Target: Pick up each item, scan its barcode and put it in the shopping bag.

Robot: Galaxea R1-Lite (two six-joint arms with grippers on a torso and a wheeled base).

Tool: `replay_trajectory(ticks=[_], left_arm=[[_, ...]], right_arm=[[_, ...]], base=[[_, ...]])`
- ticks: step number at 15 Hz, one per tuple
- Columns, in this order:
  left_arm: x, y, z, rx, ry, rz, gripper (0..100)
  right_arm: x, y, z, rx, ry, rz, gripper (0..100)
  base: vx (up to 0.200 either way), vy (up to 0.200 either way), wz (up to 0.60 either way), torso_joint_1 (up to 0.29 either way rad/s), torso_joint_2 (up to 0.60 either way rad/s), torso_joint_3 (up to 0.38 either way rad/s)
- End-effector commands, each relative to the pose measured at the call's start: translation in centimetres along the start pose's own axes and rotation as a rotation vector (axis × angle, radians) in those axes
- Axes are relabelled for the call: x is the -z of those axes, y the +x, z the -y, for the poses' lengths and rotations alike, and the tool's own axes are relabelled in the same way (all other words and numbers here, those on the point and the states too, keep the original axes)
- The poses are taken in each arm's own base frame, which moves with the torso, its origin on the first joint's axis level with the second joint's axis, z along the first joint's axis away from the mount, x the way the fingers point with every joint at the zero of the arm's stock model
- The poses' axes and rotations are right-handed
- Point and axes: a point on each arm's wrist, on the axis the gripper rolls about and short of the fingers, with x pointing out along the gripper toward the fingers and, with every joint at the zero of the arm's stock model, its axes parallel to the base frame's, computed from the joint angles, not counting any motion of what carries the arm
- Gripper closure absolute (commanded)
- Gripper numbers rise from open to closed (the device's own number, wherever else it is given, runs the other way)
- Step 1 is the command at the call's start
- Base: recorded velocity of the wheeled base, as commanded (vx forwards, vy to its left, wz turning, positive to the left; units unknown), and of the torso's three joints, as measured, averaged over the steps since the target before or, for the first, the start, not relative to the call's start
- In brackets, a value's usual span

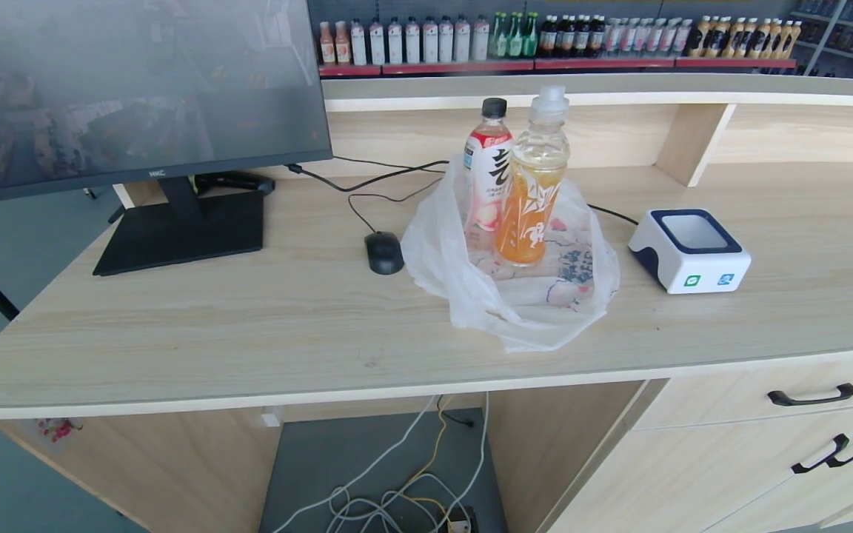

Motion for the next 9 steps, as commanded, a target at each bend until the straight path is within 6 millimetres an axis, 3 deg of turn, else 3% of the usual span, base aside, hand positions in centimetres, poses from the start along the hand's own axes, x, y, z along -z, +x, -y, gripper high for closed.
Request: replay_trajectory(ticks=[1,7,9], left_arm=[[0.00,0.00,0.00,0.000,0.001,0.000,0],[0.00,0.00,0.00,0.000,-0.003,0.000,0],[0.00,0.00,0.00,0.000,-0.002,0.000,0]], right_arm=[[-0.01,0.01,0.00,-0.001,0.000,-0.002,0],[-0.01,0.01,0.00,-0.001,-0.003,-0.002,0],[-0.01,0.01,0.00,-0.001,-0.004,-0.002,0]], base=[[-0.200,0.000,0.00,-0.007,0.00,0.007],[0.000,0.000,0.00,0.000,0.00,0.000],[0.000,-0.200,0.00,0.019,0.00,-0.002]])
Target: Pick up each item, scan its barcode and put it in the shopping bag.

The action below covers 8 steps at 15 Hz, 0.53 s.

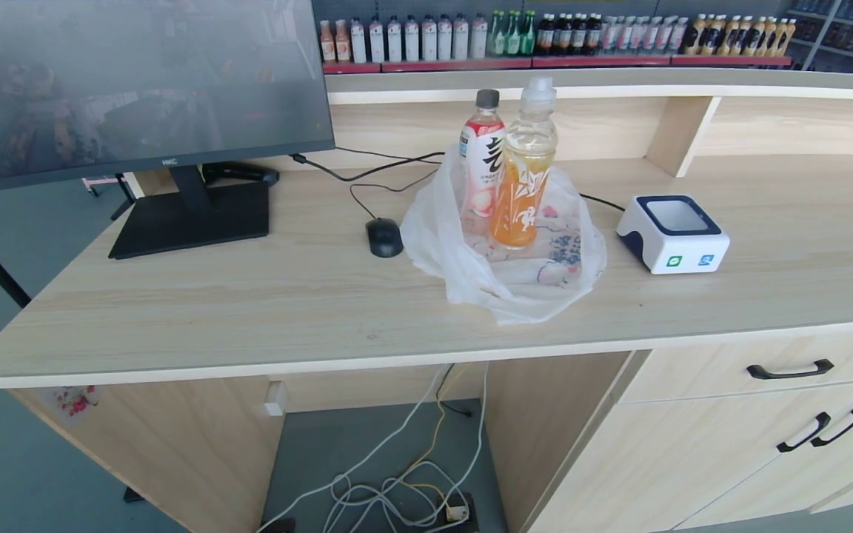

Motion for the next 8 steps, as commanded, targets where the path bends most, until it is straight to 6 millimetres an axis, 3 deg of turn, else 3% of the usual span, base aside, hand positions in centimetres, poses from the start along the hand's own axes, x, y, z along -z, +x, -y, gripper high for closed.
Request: replay_trajectory(ticks=[1,8], left_arm=[[0.00,0.00,0.00,0.000,-0.001,0.000,0],[0.00,0.00,0.00,0.000,-0.007,0.000,0]], right_arm=[[-0.01,0.03,0.00,-0.001,0.000,-0.003,0],[-0.01,0.03,0.00,-0.001,0.003,-0.003,0]], base=[[0.000,-0.200,0.00,0.007,-0.01,-0.002],[0.000,-0.200,0.00,0.004,0.00,0.003]])
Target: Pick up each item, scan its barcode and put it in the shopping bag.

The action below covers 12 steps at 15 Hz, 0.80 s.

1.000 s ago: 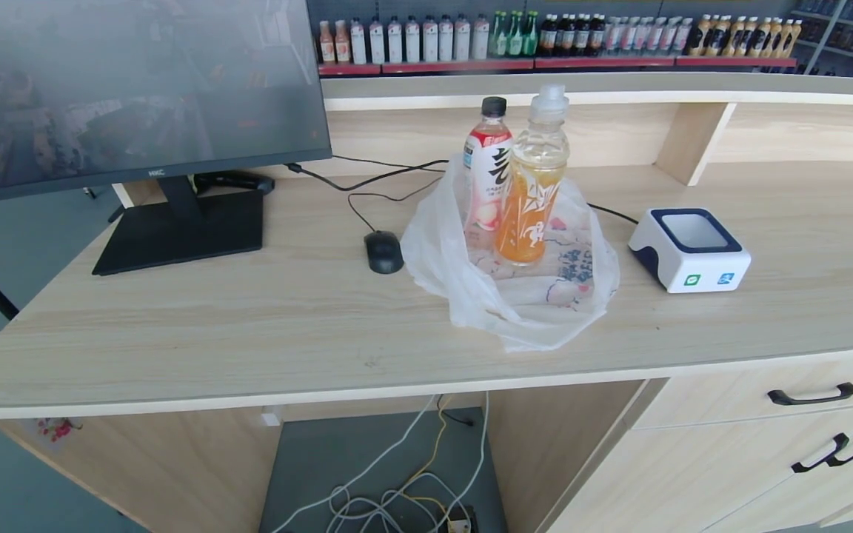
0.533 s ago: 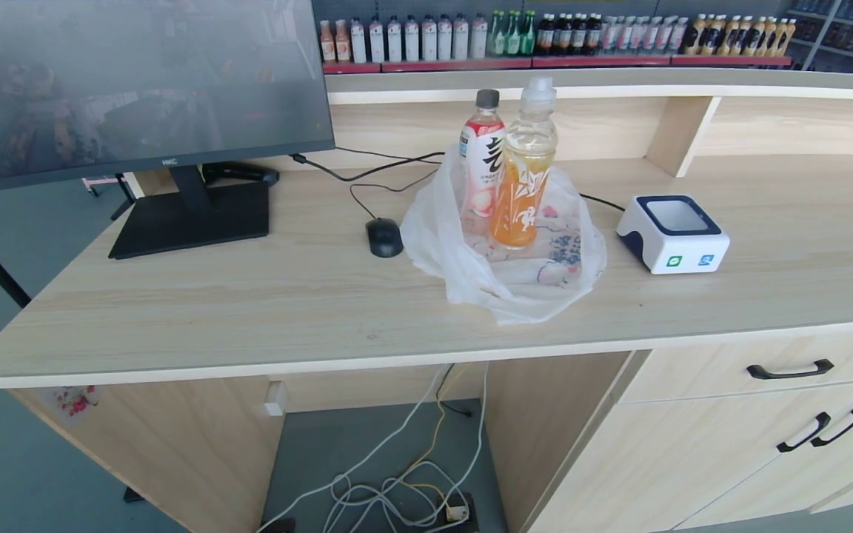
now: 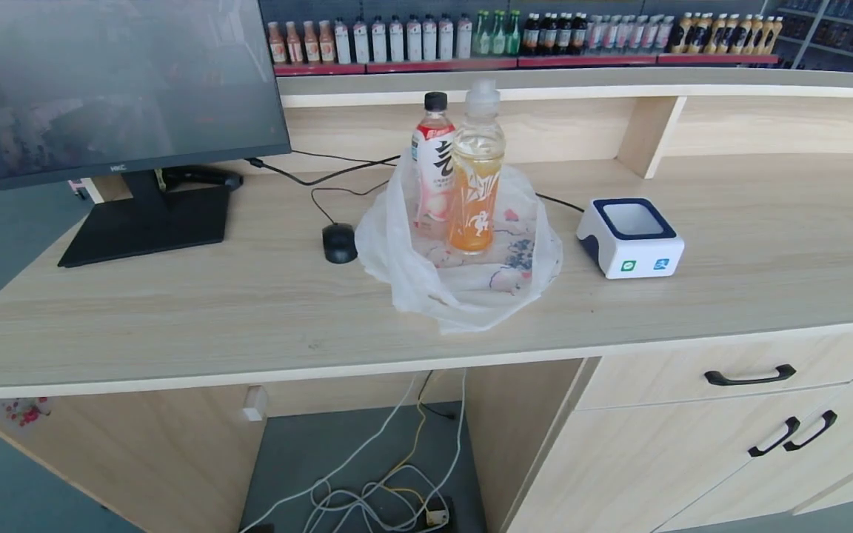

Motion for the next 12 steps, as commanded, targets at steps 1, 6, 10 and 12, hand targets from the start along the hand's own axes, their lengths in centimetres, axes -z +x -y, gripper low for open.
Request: replay_trajectory(ticks=[1,6,10,12], left_arm=[[0.00,0.00,0.00,0.000,0.000,0.000,0],[0.00,0.00,0.00,0.000,0.000,0.000,0],[0.00,0.00,0.00,-0.002,0.000,0.000,0],[0.00,0.00,0.00,0.000,0.000,0.000,0]], right_arm=[[-0.01,0.02,0.00,0.000,0.000,-0.003,0],[-0.01,0.02,0.00,0.000,0.001,-0.003,0],[-0.01,0.02,0.00,0.000,0.000,-0.003,0],[-0.01,0.02,0.00,0.000,0.001,-0.003,0]], base=[[0.000,-0.200,0.00,0.017,0.01,0.002],[0.000,-0.200,0.00,0.002,0.00,0.001],[0.000,-0.200,0.00,0.002,0.00,-0.001],[0.000,-0.200,0.00,0.002,0.00,0.005]])
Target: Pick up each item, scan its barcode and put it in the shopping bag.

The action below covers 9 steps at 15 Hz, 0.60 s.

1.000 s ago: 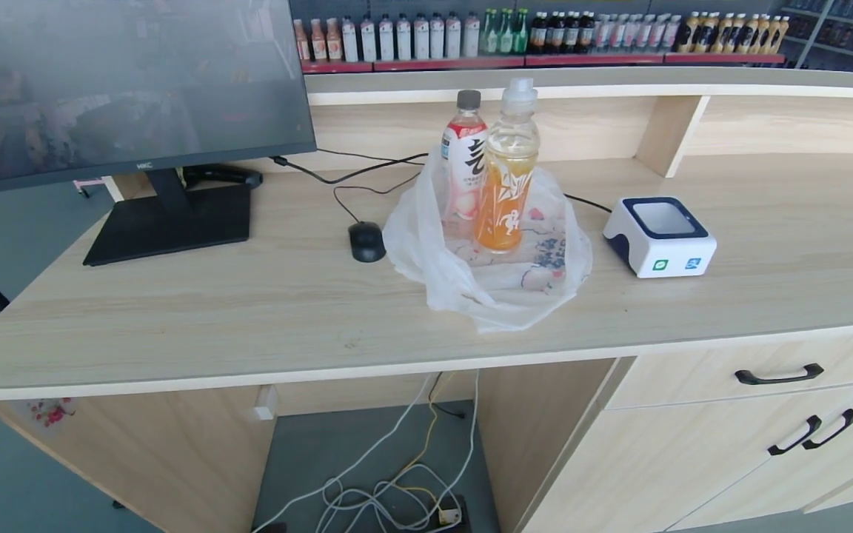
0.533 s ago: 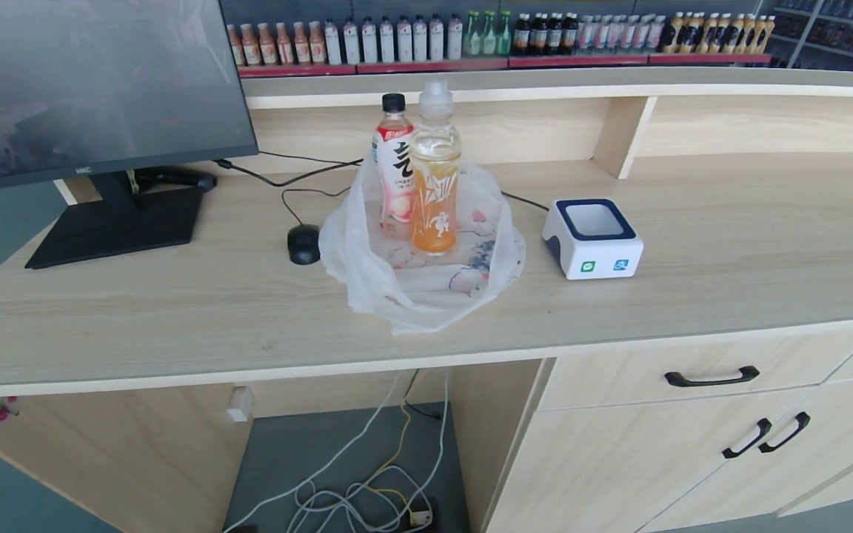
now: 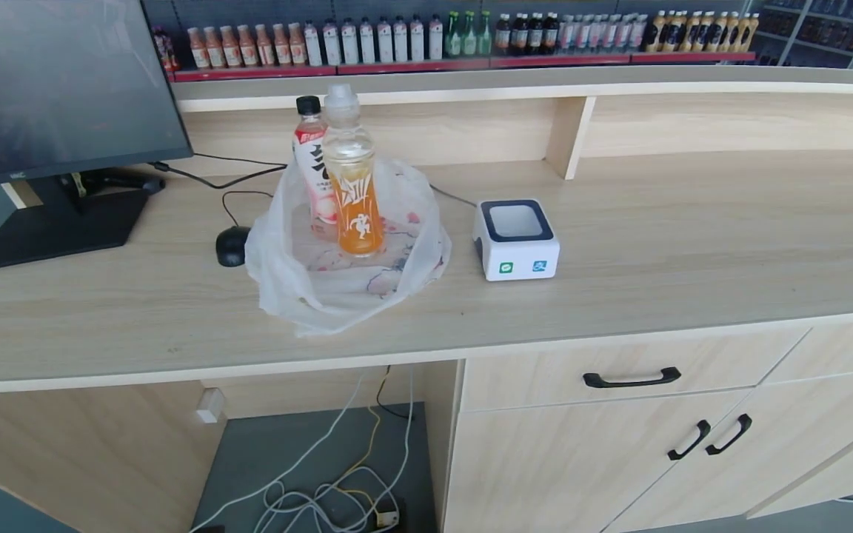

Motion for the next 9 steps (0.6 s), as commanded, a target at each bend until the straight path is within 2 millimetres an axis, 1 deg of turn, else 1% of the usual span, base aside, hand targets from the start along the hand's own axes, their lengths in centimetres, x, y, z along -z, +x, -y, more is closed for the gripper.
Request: replay_trajectory(ticks=[1,8,9], left_arm=[[0.00,0.00,0.00,-0.002,0.001,0.001,0],[0.00,0.00,0.00,0.000,0.004,0.001,0],[0.00,0.00,0.00,0.000,0.002,0.001,0]], right_arm=[[-0.01,0.01,0.00,-0.001,-0.001,-0.002,0],[-0.01,0.01,0.00,-0.001,-0.001,-0.002,0],[-0.01,0.01,0.00,-0.001,-0.001,-0.002,0]], base=[[0.000,-0.200,0.00,-0.002,0.00,0.002],[0.000,-0.200,0.00,0.003,0.00,0.004],[0.000,0.000,0.00,0.000,0.00,0.000]])
